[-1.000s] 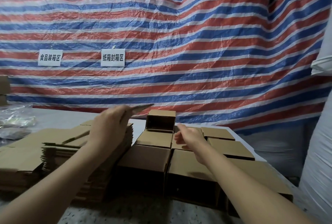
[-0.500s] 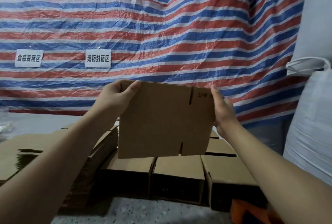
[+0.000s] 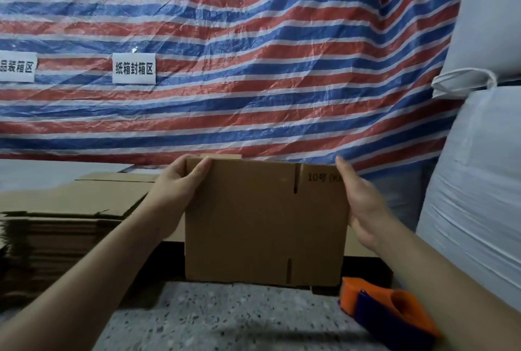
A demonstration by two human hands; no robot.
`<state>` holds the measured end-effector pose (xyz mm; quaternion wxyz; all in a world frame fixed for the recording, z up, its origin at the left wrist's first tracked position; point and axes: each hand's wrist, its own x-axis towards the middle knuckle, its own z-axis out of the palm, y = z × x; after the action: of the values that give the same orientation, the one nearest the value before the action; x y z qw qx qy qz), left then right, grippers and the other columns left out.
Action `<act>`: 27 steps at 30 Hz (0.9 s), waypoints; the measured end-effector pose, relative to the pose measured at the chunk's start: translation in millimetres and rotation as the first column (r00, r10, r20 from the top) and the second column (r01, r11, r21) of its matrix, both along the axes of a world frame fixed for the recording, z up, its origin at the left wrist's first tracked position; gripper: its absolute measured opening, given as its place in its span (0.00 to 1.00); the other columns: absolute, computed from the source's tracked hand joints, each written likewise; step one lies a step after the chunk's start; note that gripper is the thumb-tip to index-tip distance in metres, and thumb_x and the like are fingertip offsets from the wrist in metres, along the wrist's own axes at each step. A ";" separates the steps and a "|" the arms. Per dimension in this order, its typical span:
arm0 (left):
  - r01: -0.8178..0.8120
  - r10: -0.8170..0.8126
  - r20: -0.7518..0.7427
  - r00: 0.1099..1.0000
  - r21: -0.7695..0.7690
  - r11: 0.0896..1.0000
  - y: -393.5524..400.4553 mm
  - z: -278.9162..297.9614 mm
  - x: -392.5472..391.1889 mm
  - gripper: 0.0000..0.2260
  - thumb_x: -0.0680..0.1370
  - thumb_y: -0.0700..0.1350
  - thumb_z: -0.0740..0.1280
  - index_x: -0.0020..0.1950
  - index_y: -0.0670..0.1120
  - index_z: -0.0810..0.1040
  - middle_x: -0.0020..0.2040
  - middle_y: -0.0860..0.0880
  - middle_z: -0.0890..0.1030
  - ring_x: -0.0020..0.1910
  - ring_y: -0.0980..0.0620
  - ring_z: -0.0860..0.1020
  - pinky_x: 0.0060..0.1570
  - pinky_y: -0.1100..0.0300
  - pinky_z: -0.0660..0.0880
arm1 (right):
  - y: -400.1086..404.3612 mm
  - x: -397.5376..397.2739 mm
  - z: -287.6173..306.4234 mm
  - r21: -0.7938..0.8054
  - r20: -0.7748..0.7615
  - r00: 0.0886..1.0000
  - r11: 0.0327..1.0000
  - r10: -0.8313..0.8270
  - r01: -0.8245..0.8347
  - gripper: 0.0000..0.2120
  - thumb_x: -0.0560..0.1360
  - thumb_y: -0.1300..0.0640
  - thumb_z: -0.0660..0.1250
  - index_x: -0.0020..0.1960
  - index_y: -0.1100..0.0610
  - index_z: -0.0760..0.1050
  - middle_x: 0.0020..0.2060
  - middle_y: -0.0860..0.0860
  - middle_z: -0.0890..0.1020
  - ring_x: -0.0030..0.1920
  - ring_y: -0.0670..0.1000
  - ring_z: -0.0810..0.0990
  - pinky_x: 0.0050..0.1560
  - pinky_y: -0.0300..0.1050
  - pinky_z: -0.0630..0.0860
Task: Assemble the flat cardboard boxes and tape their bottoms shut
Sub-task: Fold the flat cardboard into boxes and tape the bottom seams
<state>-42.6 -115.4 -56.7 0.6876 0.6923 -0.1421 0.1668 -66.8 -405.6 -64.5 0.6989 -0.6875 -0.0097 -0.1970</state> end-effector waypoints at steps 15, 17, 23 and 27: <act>-0.005 -0.004 -0.125 0.992 -0.076 0.997 -2.4 -92.3 -11.3 0.17 0.67 0.59 0.73 0.43 0.46 0.78 0.37 0.48 0.82 0.39 0.48 0.82 0.38 0.54 0.79 | 12.3 -8.0 -87.2 0.051 -0.145 0.987 0.996 -0.068 0.077 0.38 0.68 0.31 0.66 0.50 0.69 0.78 0.43 0.67 0.82 0.47 0.70 0.83 0.51 0.59 0.80; 0.019 -0.026 -0.135 0.991 -0.049 0.999 1.2 -92.7 -9.5 0.16 0.67 0.59 0.73 0.40 0.47 0.77 0.36 0.49 0.82 0.38 0.49 0.82 0.38 0.54 0.79 | 12.9 -9.1 -86.1 0.047 -0.148 0.986 0.995 -0.076 0.084 0.31 0.68 0.32 0.66 0.49 0.61 0.80 0.41 0.62 0.81 0.43 0.65 0.82 0.49 0.58 0.80; 0.179 -0.164 -0.255 0.953 0.037 0.983 16.0 -75.0 3.3 0.19 0.65 0.58 0.75 0.44 0.44 0.78 0.40 0.45 0.83 0.38 0.49 0.82 0.38 0.56 0.78 | 12.2 -9.1 -79.4 0.049 -0.180 0.980 0.995 -0.080 0.090 0.17 0.76 0.44 0.65 0.44 0.58 0.80 0.34 0.55 0.83 0.34 0.54 0.85 0.34 0.45 0.81; 0.219 -0.187 -0.359 0.914 0.049 0.975 14.0 -66.0 11.0 0.17 0.72 0.57 0.72 0.50 0.45 0.84 0.49 0.41 0.85 0.48 0.44 0.84 0.49 0.51 0.78 | 18.5 -12.6 -80.6 0.063 -0.182 0.977 0.990 -0.113 0.126 0.27 0.78 0.41 0.67 0.51 0.69 0.78 0.43 0.64 0.85 0.45 0.63 0.86 0.53 0.60 0.82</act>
<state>-31.6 -101.4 -122.7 0.6843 0.7220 -0.0949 -0.0387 -79.4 -387.1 -145.1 0.7089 -0.6752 0.1016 -0.1768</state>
